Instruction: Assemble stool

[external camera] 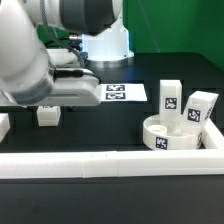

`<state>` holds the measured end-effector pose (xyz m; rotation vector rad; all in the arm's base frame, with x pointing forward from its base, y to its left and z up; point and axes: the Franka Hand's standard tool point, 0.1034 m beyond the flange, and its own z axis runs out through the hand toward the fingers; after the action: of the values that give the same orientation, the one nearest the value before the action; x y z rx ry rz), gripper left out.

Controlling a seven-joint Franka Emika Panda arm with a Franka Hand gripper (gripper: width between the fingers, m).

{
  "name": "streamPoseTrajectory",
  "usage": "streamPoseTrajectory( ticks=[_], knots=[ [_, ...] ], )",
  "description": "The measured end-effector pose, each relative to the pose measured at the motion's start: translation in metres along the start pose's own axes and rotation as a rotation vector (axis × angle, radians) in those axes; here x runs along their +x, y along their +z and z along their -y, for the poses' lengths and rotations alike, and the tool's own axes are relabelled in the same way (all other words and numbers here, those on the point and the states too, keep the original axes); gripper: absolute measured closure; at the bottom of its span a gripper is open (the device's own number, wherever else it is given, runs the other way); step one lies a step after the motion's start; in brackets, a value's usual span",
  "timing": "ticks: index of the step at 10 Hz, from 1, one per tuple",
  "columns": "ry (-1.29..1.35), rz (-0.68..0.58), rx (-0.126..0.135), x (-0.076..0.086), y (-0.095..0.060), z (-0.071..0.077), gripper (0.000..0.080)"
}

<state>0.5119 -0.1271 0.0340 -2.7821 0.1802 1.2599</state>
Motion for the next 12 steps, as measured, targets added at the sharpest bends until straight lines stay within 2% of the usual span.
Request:
streamPoseTrajectory(
  ticks=[2,6,10,12],
  knots=[
    [-0.010,0.001,-0.104,0.008,-0.001,-0.010,0.0151],
    [-0.018,-0.004,-0.100,0.010,0.001,-0.013,0.0151],
    [-0.030,0.025,-0.089,0.007,0.018,-0.016,0.0151],
    [-0.031,0.029,-0.089,0.007,0.014,-0.015,0.0151]
  ],
)
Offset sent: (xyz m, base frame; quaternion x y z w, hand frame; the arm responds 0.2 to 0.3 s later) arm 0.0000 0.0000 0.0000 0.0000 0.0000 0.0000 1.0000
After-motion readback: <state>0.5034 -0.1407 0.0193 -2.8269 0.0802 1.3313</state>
